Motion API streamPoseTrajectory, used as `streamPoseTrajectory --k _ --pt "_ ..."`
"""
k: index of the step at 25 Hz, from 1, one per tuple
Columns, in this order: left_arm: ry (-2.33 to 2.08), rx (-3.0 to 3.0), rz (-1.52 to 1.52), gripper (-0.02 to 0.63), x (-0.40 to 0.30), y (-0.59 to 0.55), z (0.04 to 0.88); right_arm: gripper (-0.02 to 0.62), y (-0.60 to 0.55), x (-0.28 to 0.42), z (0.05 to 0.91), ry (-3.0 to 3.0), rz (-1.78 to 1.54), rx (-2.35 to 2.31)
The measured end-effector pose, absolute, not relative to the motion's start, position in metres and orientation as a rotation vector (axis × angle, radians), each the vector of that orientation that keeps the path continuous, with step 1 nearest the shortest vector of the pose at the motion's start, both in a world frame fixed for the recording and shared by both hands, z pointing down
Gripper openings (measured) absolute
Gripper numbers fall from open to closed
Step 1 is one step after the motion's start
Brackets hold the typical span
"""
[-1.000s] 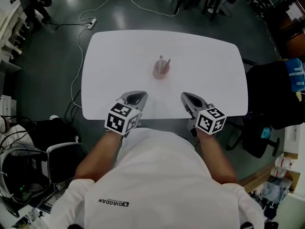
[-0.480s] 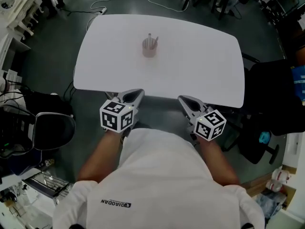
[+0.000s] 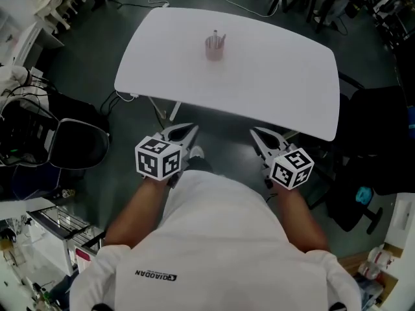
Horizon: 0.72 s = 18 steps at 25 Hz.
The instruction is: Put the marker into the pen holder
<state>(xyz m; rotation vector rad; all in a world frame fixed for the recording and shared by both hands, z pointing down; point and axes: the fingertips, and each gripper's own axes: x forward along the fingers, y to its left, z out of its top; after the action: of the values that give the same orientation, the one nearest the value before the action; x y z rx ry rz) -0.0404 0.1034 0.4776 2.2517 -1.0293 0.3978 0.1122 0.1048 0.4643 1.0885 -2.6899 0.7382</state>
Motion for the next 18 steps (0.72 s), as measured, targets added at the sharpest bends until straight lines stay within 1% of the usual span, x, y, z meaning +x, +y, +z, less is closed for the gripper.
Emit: streamPoseTrajectory --k 5,12,18 --pt "-1.045 2.252 0.472 0.028 -0.046 0.131 0.477 0.018 0.12 0.108 0.446 -2.775 0.723 1.111" --pt "-1.048 2.284 0.444 0.028 -0.027 0.125 0.466 0.018 0.134 0.118 0.448 -2.764 0.735 1.119" --pt "-1.07 2.327 0.474 0.028 -0.047 0.123 0.455 0.018 0.132 0.095 0.438 -2.769 0.719 1.161"
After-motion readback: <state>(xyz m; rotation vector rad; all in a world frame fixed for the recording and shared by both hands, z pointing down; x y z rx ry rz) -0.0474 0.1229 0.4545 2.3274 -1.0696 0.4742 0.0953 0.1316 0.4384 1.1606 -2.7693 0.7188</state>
